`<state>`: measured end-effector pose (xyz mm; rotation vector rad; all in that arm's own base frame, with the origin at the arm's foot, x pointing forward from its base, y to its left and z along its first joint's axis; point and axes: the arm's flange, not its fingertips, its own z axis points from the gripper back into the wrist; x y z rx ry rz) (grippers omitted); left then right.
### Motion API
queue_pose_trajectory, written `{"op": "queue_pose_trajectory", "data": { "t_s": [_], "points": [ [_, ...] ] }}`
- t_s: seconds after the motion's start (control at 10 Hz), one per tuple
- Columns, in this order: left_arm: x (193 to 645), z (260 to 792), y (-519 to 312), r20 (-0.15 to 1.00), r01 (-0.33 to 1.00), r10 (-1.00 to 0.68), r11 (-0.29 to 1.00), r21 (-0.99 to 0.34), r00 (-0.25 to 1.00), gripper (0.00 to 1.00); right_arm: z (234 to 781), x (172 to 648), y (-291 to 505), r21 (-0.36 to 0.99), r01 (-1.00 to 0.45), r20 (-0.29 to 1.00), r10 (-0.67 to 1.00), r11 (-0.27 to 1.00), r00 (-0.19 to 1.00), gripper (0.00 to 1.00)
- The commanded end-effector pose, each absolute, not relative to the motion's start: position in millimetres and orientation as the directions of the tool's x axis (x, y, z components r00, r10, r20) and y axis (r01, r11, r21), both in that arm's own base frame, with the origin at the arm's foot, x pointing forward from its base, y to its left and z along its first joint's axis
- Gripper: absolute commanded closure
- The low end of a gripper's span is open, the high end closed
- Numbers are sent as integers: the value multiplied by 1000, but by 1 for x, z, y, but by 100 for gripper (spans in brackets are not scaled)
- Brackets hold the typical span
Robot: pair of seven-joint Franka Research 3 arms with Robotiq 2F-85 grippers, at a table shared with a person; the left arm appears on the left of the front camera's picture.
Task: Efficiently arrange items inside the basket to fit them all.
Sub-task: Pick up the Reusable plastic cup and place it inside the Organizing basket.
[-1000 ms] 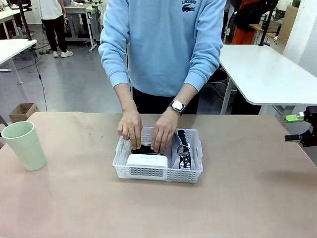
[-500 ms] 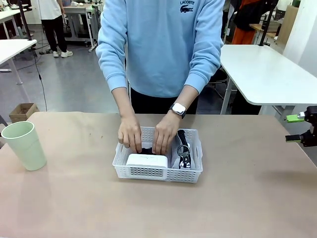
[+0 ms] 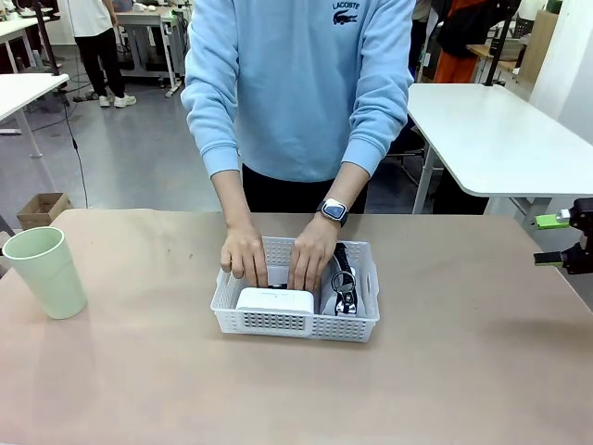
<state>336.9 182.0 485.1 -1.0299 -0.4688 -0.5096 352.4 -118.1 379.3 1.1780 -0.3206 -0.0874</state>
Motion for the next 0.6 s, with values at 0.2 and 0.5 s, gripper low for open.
{"op": "queue_pose_trajectory", "data": {
  "t_s": [0.2,0.5],
  "points": [
    [406,498,220,813,930,-552,367,36,187,0,381,350,-122,915,-119,216,-219,384,952,0],
    [410,496,232,885,929,-458,355,101,79,0,381,350,-122,915,-119,216,-219,384,952,0]
  ]
}}
